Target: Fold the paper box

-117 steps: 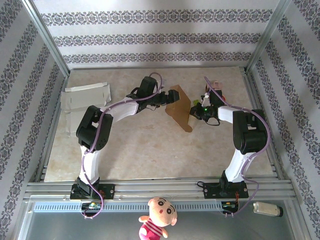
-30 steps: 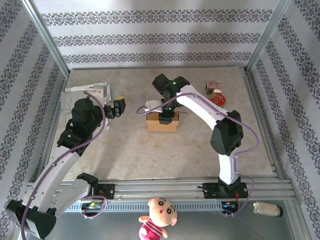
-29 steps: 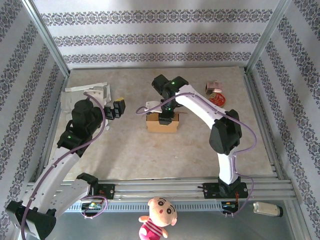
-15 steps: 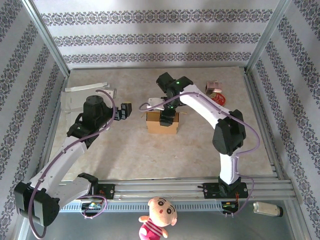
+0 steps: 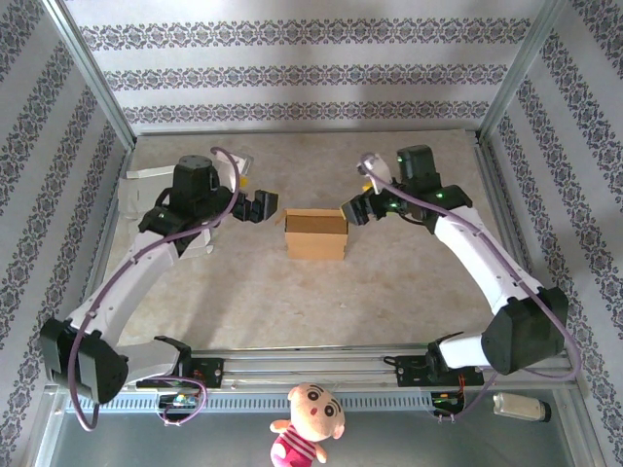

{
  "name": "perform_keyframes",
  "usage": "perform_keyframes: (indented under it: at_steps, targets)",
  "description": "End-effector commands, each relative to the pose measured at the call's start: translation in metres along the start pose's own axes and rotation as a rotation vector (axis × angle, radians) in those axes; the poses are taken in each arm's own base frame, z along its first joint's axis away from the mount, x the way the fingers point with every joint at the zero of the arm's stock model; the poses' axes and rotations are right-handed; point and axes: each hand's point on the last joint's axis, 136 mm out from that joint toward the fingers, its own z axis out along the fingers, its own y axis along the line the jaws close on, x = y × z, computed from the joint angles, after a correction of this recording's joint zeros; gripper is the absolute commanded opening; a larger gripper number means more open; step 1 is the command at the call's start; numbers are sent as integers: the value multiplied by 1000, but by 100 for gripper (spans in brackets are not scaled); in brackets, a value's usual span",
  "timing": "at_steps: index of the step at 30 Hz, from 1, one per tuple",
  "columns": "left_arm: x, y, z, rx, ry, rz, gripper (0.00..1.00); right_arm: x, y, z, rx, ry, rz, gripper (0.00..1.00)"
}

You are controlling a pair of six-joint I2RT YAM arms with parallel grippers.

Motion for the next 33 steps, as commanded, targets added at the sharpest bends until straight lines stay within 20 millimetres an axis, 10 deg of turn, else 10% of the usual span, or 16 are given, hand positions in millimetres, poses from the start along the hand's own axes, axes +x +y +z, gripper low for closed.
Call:
perform_keyframes:
  at_steps: [1,33]
  targets:
    - [18,-9,2,80,109,-8,100,3,4,1,-58,-22,184,78]
    - [46,-18,32,102,199,-72,95,42,11,25,-9,100,102,23]
